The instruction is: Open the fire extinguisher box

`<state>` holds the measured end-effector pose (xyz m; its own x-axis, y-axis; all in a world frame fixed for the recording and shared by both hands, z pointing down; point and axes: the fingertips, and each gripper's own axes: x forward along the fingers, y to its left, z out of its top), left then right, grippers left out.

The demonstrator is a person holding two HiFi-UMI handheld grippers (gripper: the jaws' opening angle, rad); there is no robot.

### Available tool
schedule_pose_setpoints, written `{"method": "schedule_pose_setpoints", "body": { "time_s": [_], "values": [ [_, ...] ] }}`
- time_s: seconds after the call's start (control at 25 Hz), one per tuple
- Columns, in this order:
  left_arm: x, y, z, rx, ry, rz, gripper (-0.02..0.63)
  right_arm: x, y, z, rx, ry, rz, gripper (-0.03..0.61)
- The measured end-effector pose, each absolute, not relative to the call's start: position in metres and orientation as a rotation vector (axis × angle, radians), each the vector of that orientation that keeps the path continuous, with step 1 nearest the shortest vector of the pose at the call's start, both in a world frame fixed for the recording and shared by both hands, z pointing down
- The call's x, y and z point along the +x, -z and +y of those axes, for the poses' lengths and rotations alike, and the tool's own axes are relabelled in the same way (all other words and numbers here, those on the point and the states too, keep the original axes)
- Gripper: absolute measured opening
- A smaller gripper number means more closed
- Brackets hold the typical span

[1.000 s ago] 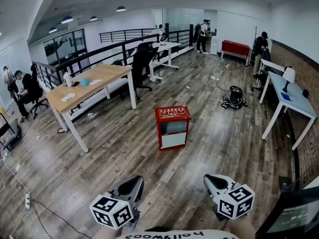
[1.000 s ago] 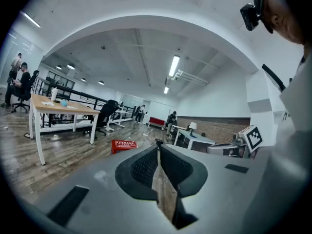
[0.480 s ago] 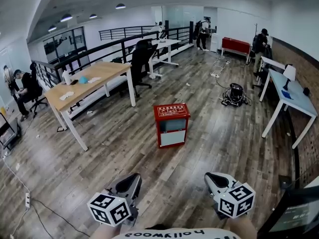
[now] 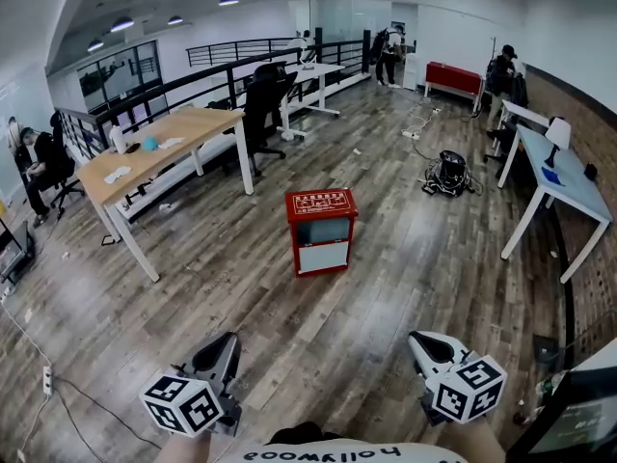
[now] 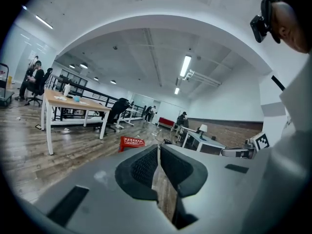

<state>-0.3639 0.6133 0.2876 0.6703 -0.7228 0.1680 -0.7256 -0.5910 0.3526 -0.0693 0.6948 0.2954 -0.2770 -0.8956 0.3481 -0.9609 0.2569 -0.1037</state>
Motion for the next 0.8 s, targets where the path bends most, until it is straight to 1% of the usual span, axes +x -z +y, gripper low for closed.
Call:
{"method": "schedule_pose_setpoints", "body": {
  "time_s": [0.32,0.56,0.8],
  "values": [
    [-0.361,-0.318,0.627,2.387,-0.024,-1.191,0.022,-0.045,-0.319,0.717,1.736,-0.499,-2.373,0.009],
    [-0.346,-0.312,0.629,2.400,0.008,-1.186,0.022,-0.041,-0.319,0.717,1.673,-0.422,-2.354,0.009],
    [-0.333,-0.307,0.633,2.424,-0.005,-1.175,0.022,-0.034,-0.317,0.724,1.667,-0.415,-2.352,0.009]
  ]
}}
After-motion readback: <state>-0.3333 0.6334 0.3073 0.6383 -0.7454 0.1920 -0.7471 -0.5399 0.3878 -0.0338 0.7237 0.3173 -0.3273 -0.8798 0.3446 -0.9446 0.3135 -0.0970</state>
